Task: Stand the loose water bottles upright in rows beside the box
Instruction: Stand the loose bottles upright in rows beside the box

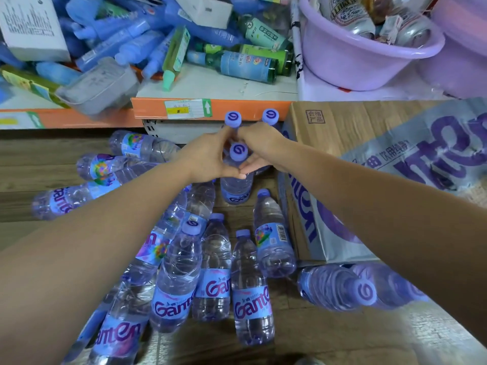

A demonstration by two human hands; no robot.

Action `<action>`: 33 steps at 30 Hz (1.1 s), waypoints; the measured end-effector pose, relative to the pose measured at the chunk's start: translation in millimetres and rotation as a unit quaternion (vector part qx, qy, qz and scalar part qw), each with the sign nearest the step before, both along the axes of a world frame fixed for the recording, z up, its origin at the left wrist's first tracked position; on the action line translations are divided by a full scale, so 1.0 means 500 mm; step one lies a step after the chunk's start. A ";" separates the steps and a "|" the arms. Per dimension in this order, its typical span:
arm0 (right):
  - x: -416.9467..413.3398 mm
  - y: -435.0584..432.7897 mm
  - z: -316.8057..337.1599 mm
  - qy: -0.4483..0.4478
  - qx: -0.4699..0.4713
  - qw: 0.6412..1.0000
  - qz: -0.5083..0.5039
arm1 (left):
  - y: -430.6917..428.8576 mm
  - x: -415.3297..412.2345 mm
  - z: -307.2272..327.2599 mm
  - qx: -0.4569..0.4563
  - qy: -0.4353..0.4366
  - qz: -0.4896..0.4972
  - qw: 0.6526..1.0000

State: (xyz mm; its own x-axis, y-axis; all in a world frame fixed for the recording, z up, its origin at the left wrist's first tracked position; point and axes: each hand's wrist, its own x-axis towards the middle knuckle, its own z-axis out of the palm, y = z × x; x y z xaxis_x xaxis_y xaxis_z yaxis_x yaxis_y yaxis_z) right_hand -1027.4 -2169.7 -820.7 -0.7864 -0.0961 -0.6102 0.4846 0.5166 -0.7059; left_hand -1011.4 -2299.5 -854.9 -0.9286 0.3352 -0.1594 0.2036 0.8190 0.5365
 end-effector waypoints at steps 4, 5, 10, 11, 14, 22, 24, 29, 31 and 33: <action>-0.001 0.034 -0.026 -0.041 -0.017 0.997 -0.058 | 0.007 -0.002 0.002 -0.064 0.051 -0.030 0.996; 0.000 0.039 -0.041 -0.052 0.009 0.997 -0.056 | 0.008 -0.002 0.004 -0.068 0.058 -0.032 0.995; 0.018 0.031 -0.100 -0.018 0.272 0.937 0.216 | 0.015 0.004 0.011 -0.040 0.042 -0.040 0.998; 0.025 0.022 -0.110 -0.004 0.311 0.917 0.250 | 0.015 0.003 0.013 -0.044 0.040 -0.044 0.997; 0.016 0.015 -0.149 -0.002 0.357 0.886 0.297 | 0.011 -0.006 0.014 -0.055 0.040 -0.020 0.998; 0.014 0.011 -0.201 -0.054 0.380 0.832 0.400 | 0.007 -0.013 0.015 -0.055 0.046 -0.027 0.997; 0.016 0.008 -0.204 -0.066 0.383 0.827 0.407 | 0.007 -0.013 0.017 -0.055 0.028 -0.047 0.997; 0.012 0.013 -0.183 -0.055 0.398 0.822 0.403 | 0.007 -0.008 0.017 -0.053 0.014 -0.061 0.997; 0.008 0.017 -0.168 -0.031 0.406 0.832 0.376 | 0.007 -0.005 0.018 -0.053 0.015 -0.056 0.997; 0.004 0.020 -0.149 -0.012 0.402 0.842 0.360 | 0.009 -0.001 0.020 -0.053 0.022 -0.052 0.997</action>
State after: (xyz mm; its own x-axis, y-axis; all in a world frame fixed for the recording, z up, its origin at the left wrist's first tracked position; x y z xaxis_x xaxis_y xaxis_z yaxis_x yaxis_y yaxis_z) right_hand -1025.5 -2159.5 -895.4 -0.6869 -0.0909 -0.7210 -0.1487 0.9887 0.0170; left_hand -1012.0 -2295.2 -844.9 -0.8967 0.4127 -0.1597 0.3109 0.8443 0.4365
